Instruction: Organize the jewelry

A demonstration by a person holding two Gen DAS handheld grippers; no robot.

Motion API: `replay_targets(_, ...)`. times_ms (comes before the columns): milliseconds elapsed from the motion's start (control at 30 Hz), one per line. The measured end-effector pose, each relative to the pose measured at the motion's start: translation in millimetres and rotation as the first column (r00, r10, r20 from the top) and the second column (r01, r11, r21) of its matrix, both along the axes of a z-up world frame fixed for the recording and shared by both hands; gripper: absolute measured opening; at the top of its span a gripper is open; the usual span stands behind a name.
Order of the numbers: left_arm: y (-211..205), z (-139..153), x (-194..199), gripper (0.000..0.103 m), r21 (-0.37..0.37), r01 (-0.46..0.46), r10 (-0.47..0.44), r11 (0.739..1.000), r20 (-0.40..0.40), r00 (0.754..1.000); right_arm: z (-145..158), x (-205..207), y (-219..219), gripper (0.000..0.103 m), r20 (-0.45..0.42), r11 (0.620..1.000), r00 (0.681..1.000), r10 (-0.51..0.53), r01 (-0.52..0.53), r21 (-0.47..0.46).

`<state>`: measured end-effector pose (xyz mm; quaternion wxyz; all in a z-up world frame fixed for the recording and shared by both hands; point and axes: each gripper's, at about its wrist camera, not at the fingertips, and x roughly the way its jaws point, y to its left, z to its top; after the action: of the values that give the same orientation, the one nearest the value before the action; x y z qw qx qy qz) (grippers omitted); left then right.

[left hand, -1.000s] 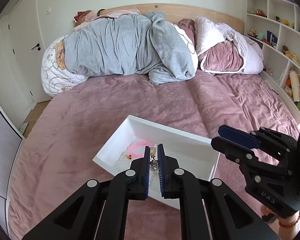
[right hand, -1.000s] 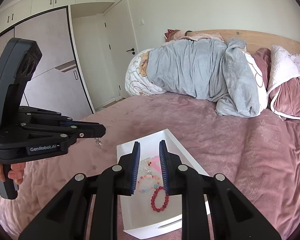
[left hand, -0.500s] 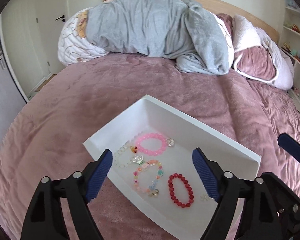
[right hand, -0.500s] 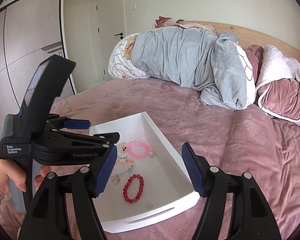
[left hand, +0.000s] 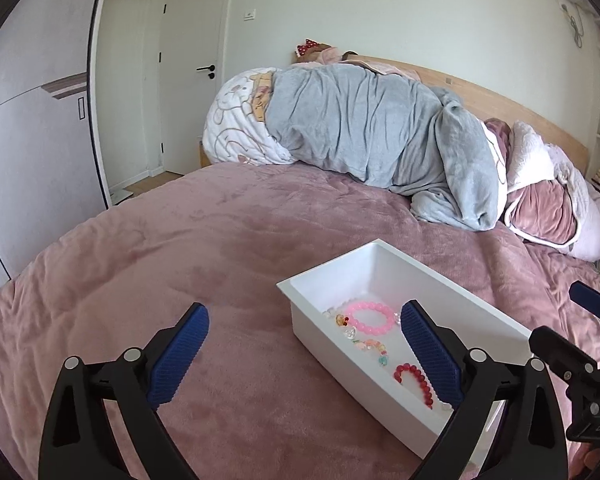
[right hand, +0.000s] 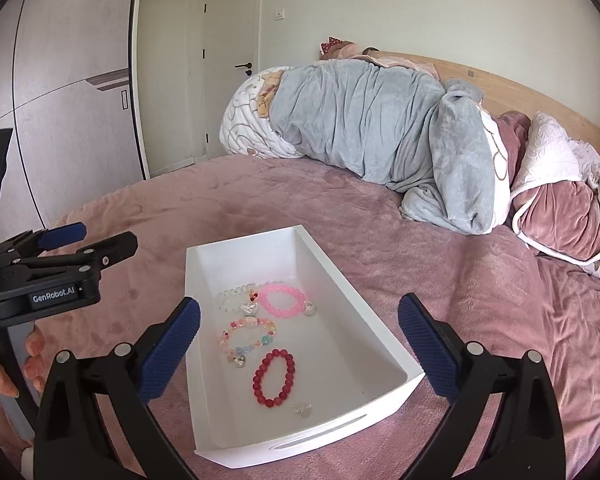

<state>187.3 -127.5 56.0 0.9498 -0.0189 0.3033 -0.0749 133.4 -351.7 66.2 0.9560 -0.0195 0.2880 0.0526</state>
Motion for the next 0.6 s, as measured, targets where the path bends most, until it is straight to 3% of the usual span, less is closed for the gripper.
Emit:
replay_targets(167,16,-8,-26,0.100,0.015,-0.049,0.049,0.999,0.036,0.998,-1,-20,13,0.098,0.022,1.000,1.000,-0.006,0.006,0.008)
replay_targets(600,-1,-20,-58,0.100,0.106,0.000,-0.015,0.994,0.134,0.991,-2,-54,27,0.098,0.100,0.997,0.994,-0.048,0.053,-0.049)
